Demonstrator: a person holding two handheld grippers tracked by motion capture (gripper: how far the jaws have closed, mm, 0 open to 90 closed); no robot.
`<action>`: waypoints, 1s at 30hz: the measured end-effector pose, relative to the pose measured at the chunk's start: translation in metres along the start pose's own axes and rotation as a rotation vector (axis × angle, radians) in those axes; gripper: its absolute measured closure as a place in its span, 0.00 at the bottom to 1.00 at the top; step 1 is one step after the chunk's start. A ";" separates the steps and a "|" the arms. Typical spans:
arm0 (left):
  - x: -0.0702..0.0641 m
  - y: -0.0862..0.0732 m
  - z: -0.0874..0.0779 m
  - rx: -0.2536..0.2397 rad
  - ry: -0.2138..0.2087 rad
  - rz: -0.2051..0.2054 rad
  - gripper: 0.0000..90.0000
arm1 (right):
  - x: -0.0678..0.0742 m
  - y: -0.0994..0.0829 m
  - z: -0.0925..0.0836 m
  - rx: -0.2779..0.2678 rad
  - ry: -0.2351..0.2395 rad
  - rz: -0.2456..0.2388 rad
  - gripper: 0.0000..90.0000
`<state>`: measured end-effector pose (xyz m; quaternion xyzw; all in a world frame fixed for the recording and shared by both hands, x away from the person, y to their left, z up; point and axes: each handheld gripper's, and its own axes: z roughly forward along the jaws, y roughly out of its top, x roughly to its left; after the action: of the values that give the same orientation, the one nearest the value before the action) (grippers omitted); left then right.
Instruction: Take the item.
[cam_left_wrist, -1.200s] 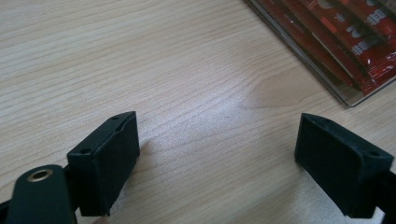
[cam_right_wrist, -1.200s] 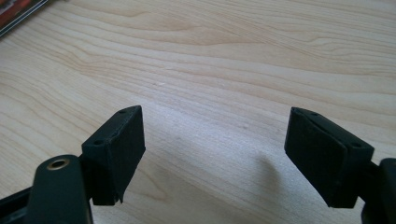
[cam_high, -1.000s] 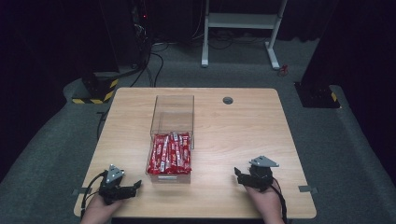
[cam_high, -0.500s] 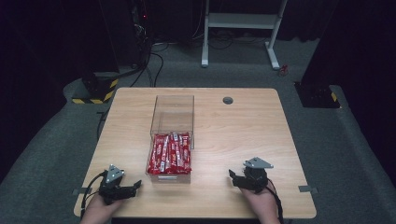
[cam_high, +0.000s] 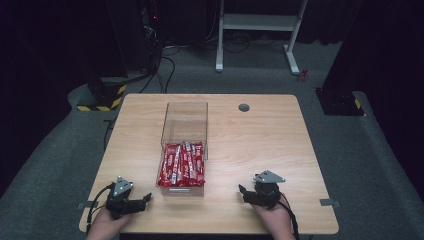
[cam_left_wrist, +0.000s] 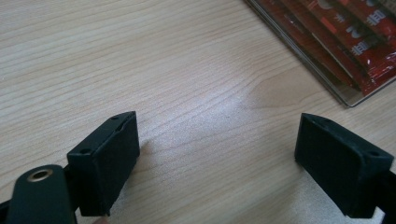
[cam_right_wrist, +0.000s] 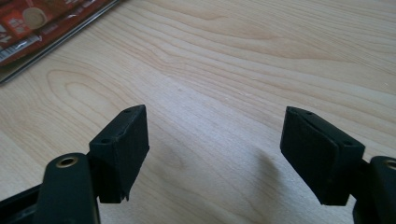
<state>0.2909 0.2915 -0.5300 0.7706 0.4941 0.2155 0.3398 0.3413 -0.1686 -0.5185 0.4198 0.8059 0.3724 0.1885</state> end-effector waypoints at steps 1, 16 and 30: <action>0.000 0.000 0.000 0.000 0.000 0.000 0.16 | 0.001 0.000 0.000 -0.001 0.002 -0.004 0.27; 0.000 0.000 0.000 -0.002 0.002 0.000 0.16 | 0.012 0.003 -0.002 -0.039 0.054 -0.017 0.29; 0.000 0.000 0.000 0.004 0.000 0.005 0.16 | 0.023 0.012 -0.007 -0.070 0.121 -0.039 0.31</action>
<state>0.2910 0.2919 -0.5298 0.7725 0.4926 0.2156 0.3378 0.3299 -0.1487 -0.5049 0.3739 0.8104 0.4213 0.1612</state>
